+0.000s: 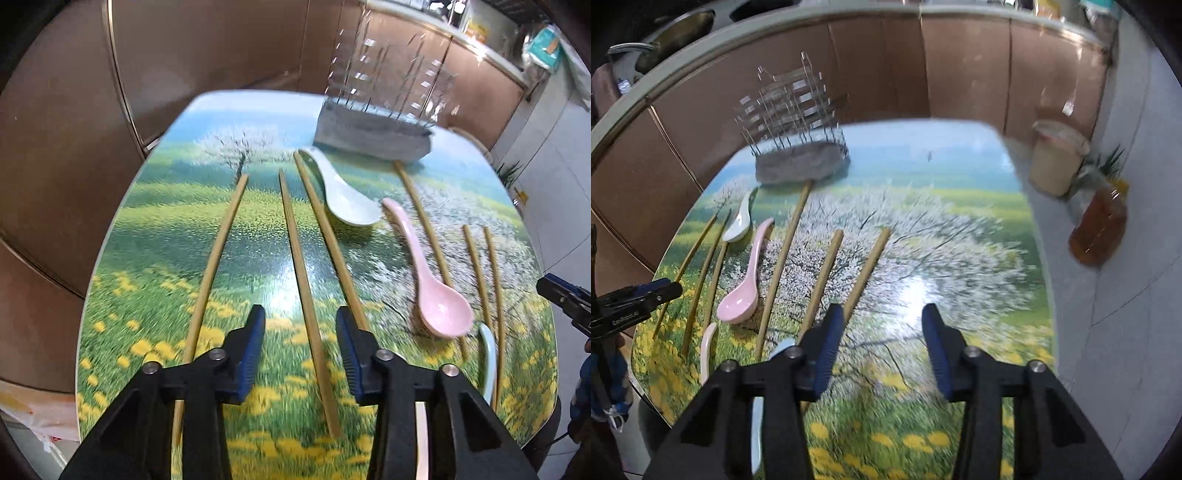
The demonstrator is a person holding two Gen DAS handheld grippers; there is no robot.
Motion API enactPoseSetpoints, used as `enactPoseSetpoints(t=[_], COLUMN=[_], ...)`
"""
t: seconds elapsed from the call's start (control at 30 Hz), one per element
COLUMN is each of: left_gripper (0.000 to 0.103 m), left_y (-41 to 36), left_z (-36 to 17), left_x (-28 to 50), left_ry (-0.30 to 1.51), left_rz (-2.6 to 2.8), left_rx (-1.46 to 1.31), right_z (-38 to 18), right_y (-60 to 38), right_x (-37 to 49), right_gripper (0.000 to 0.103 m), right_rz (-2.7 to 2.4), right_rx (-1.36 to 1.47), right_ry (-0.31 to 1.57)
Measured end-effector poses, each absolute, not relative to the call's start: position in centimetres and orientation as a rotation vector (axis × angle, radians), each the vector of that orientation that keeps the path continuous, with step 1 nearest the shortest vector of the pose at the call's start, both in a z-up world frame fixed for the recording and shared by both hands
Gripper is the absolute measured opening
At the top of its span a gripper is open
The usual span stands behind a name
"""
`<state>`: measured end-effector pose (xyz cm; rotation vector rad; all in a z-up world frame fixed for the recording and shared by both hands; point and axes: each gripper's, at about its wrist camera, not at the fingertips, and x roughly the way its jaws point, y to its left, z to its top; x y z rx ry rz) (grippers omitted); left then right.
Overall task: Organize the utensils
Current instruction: 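Lower both tools and close each on a bamboo chopstick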
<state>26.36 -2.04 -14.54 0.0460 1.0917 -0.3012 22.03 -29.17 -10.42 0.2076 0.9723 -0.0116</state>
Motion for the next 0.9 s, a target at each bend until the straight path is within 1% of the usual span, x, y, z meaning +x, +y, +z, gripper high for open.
enactPoseSetpoints(t=[0.07,0.17,0.33,0.53,0.8,0.9], left_gripper=[0.027,0.021,0.021,0.021,0.020,0.020], left_y=[-2.3,-2.5,-3.4,-5.0,-5.2,-5.4], left_z=[-15.2,-16.0,-16.3,-16.4,-16.5,-16.6], left_x=[27.8,29.7,32.0,33.3,35.2,36.2], left_ry=[1.137,1.209,1.279,1.326,1.415,1.451], left_rz=[-0.309,-0.316,-0.320,-0.320,-0.323,-0.321], left_rx=[0.035,0.021,0.071,0.136,0.136,0.147], right_z=[-11.3,-12.5,-13.5,-14.0,-14.4,-14.7], right_y=[-29.4,-29.9,-31.0,-30.9,-28.5,-27.5], right_x=[23.7,25.9,28.6,31.3,35.2,36.6], right_gripper=[0.039,0.039,0.039,0.039,0.039,0.036], right_rz=[0.021,0.050,0.069,0.066,0.045,0.034], right_rx=[0.238,0.267,0.294,0.278,0.148,0.098], right_ry=[1.025,1.106,1.222,1.290,1.374,1.408])
